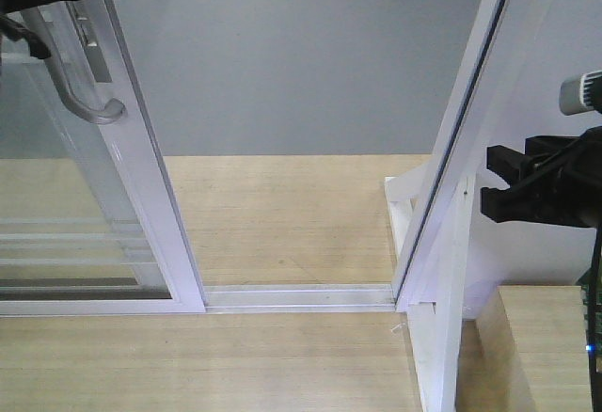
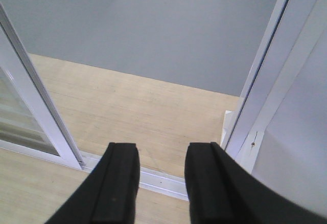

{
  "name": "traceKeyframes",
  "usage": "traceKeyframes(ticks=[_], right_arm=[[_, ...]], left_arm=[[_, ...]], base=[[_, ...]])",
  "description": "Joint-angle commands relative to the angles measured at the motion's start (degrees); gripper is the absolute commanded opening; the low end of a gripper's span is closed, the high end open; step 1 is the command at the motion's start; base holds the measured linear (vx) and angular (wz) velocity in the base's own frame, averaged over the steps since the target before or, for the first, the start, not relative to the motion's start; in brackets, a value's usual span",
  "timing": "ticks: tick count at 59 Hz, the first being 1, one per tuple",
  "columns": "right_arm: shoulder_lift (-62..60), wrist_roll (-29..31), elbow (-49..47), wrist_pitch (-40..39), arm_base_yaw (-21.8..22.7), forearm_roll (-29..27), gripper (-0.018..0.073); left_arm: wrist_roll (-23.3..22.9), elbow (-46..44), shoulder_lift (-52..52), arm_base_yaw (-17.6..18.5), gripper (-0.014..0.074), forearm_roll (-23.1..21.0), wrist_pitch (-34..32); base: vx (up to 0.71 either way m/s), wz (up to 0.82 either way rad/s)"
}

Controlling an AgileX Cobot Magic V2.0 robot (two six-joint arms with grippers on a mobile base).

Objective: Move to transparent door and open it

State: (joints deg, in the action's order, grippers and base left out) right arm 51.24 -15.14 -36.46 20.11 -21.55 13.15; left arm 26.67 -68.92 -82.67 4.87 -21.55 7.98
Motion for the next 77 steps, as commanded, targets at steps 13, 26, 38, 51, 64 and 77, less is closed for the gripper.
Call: traceKeyframes(ticks=[13, 26, 38, 51, 64, 77], right_arm=[[-0.65, 0.40, -1.68, -3.94, 0.35, 0.65, 0.0307], [-0.65, 0.40, -1.68, -3.94, 0.35, 0.65, 0.0307], [-0.65, 0.40, -1.68, -3.94, 0.35, 0.65, 0.0307], [-0.65, 0.40, -1.68, -3.94, 0.35, 0.65, 0.0307], [-0.65, 0.40, -1.68, -3.94, 0.35, 0.65, 0.0307], [-0.65, 0.40, -1.68, -3.94, 0.35, 0.65, 0.0307]], left_arm=[[-0.29, 13.39, 17.18, 0.19, 0.0423, 1.01, -0.68], [-3.41, 25.03, 35.84, 0.19, 0.0423, 1.08, 0.16], [-3.41, 27.66, 49.77, 0.19, 0.0423, 1.08, 1.42], [-3.41, 27.68, 57.71, 0.19, 0.0423, 1.08, 1.42], [-7.99, 33.67, 64.43, 0.14, 0.0276, 4.13, 0.58], [-27.52, 48.74, 71.80, 0.14, -0.0008, 18.63, -0.66]], base=[[0.00, 0.00], [0.00, 0.00], [0.00, 0.00], [0.00, 0.00], [0.00, 0.00], [0.00, 0.00]])
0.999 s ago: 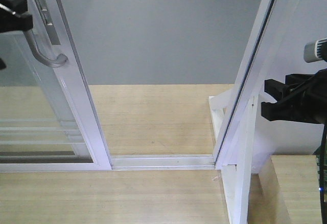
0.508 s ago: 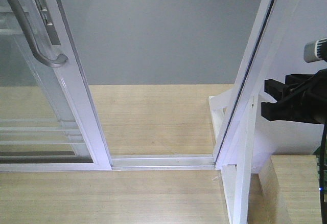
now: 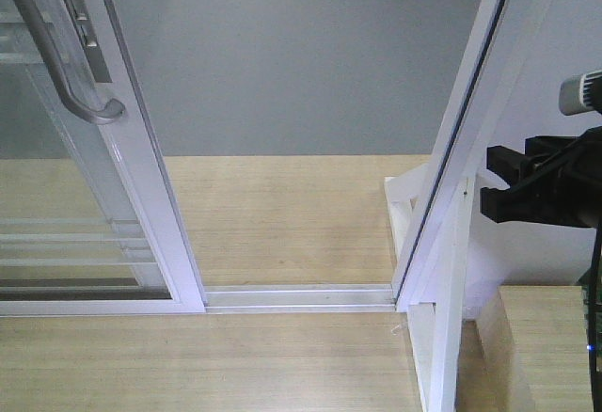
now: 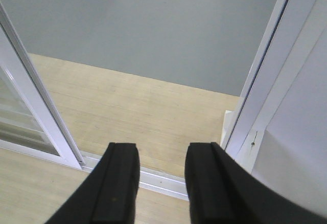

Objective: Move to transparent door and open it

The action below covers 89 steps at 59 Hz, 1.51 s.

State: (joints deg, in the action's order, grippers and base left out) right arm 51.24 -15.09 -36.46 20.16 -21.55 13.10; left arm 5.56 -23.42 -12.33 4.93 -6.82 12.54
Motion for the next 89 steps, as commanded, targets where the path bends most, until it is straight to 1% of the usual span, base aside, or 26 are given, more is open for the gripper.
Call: traceKeyframes(ticks=[1, 3, 12, 18, 19, 22, 65, 72, 76, 80, 89], right_arm=[[-0.65, 0.35, -1.68, -3.99, 0.35, 0.70, 0.0307], [-0.65, 0.35, -1.68, -3.99, 0.35, 0.70, 0.0307], [-0.65, 0.35, -1.68, -3.99, 0.35, 0.70, 0.0307], [-0.65, 0.35, -1.68, -3.99, 0.35, 0.70, 0.0307], [-0.65, 0.35, -1.68, -3.99, 0.35, 0.70, 0.0307], [-0.65, 0.35, -1.68, -3.63, 0.35, 0.70, 0.0307], [-0.60, 0.35, -1.61, -2.83, 0.35, 0.70, 0.0307], [-3.04, 0.48, 1.41, -4.70, 0.53, 0.98, 0.0300], [-8.65, 0.49, 4.71, -5.13, 3.64, 0.30, 0.0270], [-14.36, 0.49, 8.44, -5.75, 7.30, -0.22, 0.0214], [-26.48, 0.53, 16.87, -8.13, 17.24, 0.98, 0.0024]], left_arm=[[-6.83, 4.28, 1.92, 0.08, -0.0008, 3.90, -5.42], [-7.62, 6.87, 3.09, 0.08, -0.0008, 3.83, -6.02], [-7.64, 19.32, 9.31, 0.29, -0.0008, 4.02, -11.27], [-7.64, 26.13, 14.24, 0.29, -0.0007, 4.89, -16.83], [-7.64, 27.28, 14.17, 0.29, -0.0007, 4.83, -19.16], [-7.64, 26.57, 13.45, 0.29, -0.0007, 4.83, -17.14], [-7.64, 26.68, 13.70, 0.29, -0.0006, 4.68, -16.59], [-7.64, 26.68, 13.70, 0.29, -0.0006, 4.68, -16.59], [-7.64, 26.68, 13.70, 0.29, -0.0006, 4.68, -16.59], [-7.64, 26.68, 13.70, 0.29, -0.0006, 4.68, -16.59], [-7.64, 26.68, 13.70, 0.29, -0.0006, 4.68, -16.59]], base=[[0.00, 0.00], [0.00, 0.00], [0.00, 0.00], [0.00, 0.00], [0.00, 0.00], [0.00, 0.00], [0.00, 0.00], [0.00, 0.00], [0.00, 0.00], [0.00, 0.00], [0.00, 0.00]])
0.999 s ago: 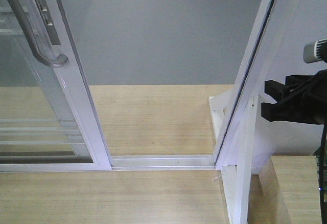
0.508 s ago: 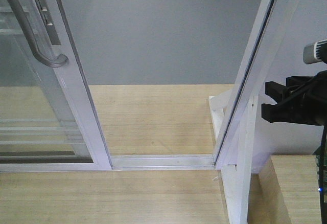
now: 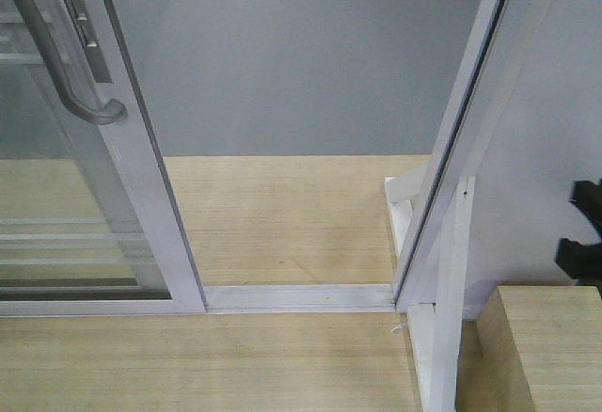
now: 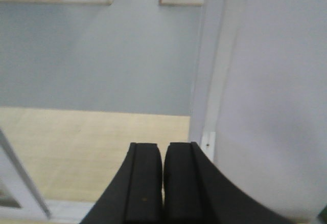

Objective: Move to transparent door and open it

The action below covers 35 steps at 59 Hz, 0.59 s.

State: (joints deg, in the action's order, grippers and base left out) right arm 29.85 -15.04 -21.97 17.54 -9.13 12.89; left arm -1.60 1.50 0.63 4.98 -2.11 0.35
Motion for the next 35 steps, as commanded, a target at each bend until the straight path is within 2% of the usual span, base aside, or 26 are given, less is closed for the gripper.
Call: traceKeyframes(ticks=[1, 2, 9, 18, 24, 26, 35], right_arm=[[-6.09, 0.49, 3.07, -5.55, 5.67, 1.19, 0.0006], [-7.54, 0.49, 4.10, -5.62, 6.88, 1.13, -0.0015], [-14.93, 0.49, 9.92, -6.55, 11.02, -1.26, -0.0011], [-23.37, 4.30, 18.59, -9.73, 11.23, -6.67, -0.0011], [-29.78, 7.65, 24.53, -12.46, 11.23, -7.63, -0.0011], [-31.92, 7.85, 24.57, -8.76, 11.29, -8.53, -0.0011], [-31.30, 8.50, 24.51, -8.01, 11.22, -8.09, -0.0009]], left_arm=[[-0.48, 1.77, 0.74, 0.24, -0.0006, -0.02, -4.40], [-0.48, 1.77, 0.74, 0.24, -0.0006, -0.02, -4.40], [-0.48, 1.77, 0.74, 0.24, -0.0006, -0.02, -4.40], [-0.48, 1.77, 0.74, 0.24, -0.0006, -0.02, -4.40], [-0.48, 1.77, 0.74, 0.24, -0.0006, -0.02, -4.40], [-0.48, 1.77, 0.74, 0.24, -0.0006, -0.02, -4.40], [-0.48, 1.77, 0.74, 0.24, -0.0006, -0.02, -4.35]], base=[[0.00, 0.00], [0.00, 0.00], [0.00, 0.00], [0.00, 0.00], [0.00, 0.00], [0.00, 0.00], [0.00, 0.00]])
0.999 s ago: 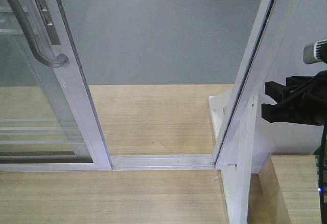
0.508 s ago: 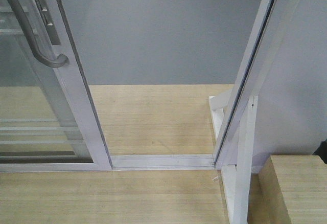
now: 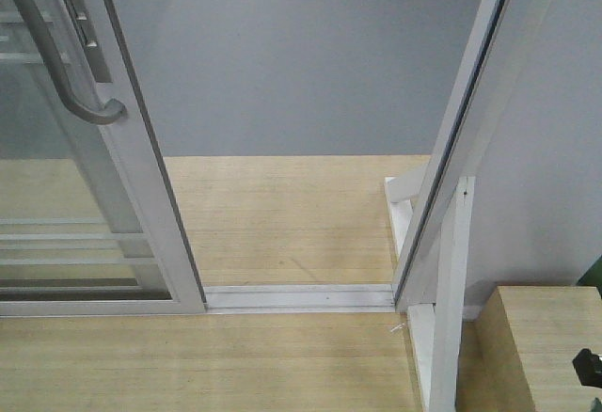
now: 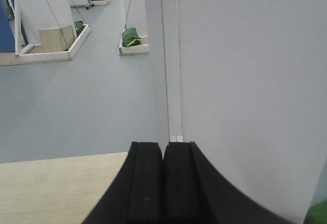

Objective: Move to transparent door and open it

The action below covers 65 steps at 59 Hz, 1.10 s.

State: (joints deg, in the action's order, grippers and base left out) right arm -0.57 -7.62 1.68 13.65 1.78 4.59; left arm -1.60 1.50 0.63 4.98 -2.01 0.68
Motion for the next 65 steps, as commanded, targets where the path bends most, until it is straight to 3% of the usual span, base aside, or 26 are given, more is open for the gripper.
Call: traceKeyframes(ticks=[1, 65], right_arm=[[-0.89, 1.08, 0.87, -4.12, 0.31, 0.08, -0.0009], [-0.89, 0.97, 0.81, -4.01, 0.31, -0.01, -0.0008]], left_arm=[[-0.48, 1.77, 0.74, 0.24, -0.0006, -0.13, -4.68], [-0.48, 1.77, 0.74, 0.24, -0.0006, -0.13, -4.68]], base=[[0.00, 0.00], [0.00, 0.00]])
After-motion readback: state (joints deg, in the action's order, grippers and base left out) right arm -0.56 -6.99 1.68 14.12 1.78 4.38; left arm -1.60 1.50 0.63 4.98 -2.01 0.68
